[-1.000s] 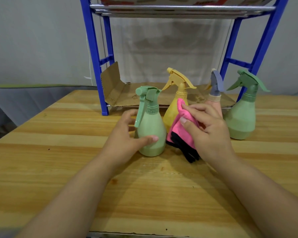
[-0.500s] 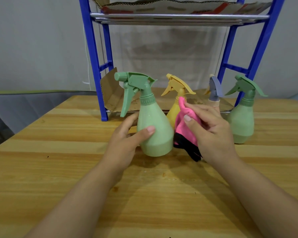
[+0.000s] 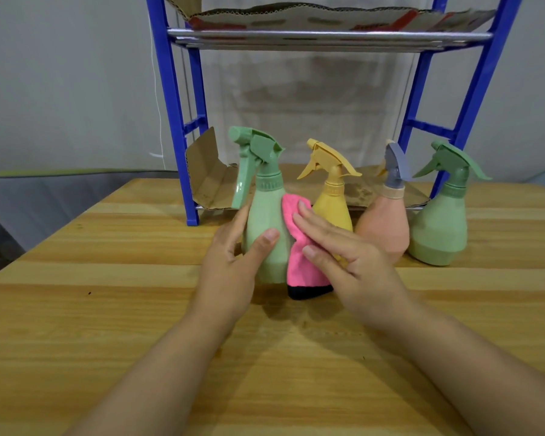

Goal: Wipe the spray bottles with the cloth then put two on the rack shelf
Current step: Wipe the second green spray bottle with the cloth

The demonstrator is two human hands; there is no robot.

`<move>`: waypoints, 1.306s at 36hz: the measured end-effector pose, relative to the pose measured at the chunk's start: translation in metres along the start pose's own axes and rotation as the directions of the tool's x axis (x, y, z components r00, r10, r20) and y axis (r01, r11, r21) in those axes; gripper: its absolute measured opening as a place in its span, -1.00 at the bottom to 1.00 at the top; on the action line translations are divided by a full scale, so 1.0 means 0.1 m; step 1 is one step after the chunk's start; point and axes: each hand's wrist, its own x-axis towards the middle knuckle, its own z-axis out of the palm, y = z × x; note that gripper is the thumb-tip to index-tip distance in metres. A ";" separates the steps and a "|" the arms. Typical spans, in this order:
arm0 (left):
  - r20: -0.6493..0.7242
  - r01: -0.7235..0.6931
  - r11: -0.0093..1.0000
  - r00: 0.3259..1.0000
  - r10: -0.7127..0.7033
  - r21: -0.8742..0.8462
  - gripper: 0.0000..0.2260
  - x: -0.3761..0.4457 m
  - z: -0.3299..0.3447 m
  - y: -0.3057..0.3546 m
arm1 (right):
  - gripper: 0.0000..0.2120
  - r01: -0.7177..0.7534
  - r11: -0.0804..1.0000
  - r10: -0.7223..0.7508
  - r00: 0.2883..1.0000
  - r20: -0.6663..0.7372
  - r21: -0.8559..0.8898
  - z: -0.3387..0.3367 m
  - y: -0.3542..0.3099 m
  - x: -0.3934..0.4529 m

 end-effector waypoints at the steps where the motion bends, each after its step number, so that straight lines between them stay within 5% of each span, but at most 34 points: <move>1: 0.027 0.007 0.999 1.000 -0.006 -0.043 -0.52 0.00 0.00 0.01 | -0.58 0.030 0.999 -0.029 1.000 0.004 -0.024 0.01 0.00 0.01; 8: 0.177 0.071 0.986 0.983 -0.044 -0.148 -0.60 -0.03 0.00 0.08 | -0.56 0.117 0.993 -0.117 0.993 0.015 -0.032 0.06 0.03 0.04; 17: 0.233 0.105 0.979 0.970 -0.062 -0.174 -0.56 -0.08 0.03 0.12 | -0.63 -0.124 0.878 0.153 0.988 -0.027 0.462 -0.02 -0.04 0.08; 25: 0.078 0.197 0.946 0.980 -0.183 -0.258 -0.76 -0.04 0.02 0.08 | -0.44 -0.034 0.992 0.043 0.996 -0.074 0.119 0.15 -0.01 0.03; 28: 0.098 0.205 0.948 0.978 -0.187 -0.241 -0.62 -0.05 0.01 0.09 | -0.42 0.018 0.999 -0.015 0.997 -0.080 0.037 0.15 -0.03 0.03; 38: 0.131 0.231 0.932 0.971 -0.202 -0.280 -0.55 -0.02 0.00 0.12 | -0.45 0.012 1.000 -0.014 0.987 -0.160 -0.016 0.15 -0.02 0.03; 43: 0.092 0.209 0.936 0.977 -0.191 -0.284 -0.63 0.00 -0.01 0.13 | -0.40 0.030 0.993 -0.032 0.999 -0.017 -0.114 0.21 -0.03 -0.01; 47: 0.147 0.212 0.929 0.974 -0.174 -0.303 -0.61 -0.01 -0.04 0.13 | -0.38 0.081 0.989 -0.088 0.995 -0.052 -0.127 0.19 -0.07 0.01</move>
